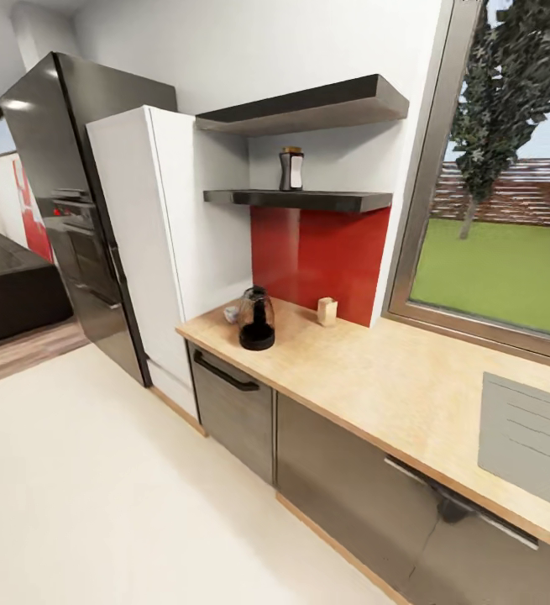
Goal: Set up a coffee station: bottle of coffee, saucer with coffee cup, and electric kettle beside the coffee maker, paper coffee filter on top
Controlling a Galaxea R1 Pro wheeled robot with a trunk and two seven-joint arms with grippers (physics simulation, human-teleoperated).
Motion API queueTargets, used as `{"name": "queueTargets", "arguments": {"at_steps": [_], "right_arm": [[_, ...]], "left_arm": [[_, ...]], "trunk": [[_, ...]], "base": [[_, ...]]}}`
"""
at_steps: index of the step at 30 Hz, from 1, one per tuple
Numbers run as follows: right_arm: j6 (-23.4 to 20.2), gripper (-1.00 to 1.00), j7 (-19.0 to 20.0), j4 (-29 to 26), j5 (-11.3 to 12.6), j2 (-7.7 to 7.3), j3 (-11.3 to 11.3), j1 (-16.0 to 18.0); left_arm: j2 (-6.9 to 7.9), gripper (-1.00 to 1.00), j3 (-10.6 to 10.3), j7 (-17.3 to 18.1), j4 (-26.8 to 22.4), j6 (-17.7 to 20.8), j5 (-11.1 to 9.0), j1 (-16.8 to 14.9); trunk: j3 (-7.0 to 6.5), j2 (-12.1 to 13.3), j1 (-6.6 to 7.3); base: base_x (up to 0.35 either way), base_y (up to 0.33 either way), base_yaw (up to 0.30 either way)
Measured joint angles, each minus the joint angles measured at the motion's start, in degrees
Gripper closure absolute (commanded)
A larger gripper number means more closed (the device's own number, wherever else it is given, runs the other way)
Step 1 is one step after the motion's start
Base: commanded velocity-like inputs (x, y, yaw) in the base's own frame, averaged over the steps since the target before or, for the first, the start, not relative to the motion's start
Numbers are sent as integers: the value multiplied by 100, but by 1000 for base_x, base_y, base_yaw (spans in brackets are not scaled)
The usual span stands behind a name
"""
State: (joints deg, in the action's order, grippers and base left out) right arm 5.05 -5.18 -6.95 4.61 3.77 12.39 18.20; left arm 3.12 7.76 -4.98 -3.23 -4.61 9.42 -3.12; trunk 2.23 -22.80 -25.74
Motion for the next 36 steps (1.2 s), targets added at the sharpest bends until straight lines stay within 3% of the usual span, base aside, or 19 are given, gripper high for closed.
{"name": "queueTargets", "arguments": {"at_steps": [23, 36], "right_arm": [[0, -100, 0, 0, 1, 0, 0, 0], [0, -100, 0, 0, 0, 1, 3, 0]], "left_arm": [[-3, -100, 2, 0, 0, 0, 0, 0], [-4, -100, 3, 9, 0, -9, 0, 0]], "trunk": [[0, 0, -1], [0, 0, 0]], "base": [[38, 331, -265], [174, 306, -265]]}}
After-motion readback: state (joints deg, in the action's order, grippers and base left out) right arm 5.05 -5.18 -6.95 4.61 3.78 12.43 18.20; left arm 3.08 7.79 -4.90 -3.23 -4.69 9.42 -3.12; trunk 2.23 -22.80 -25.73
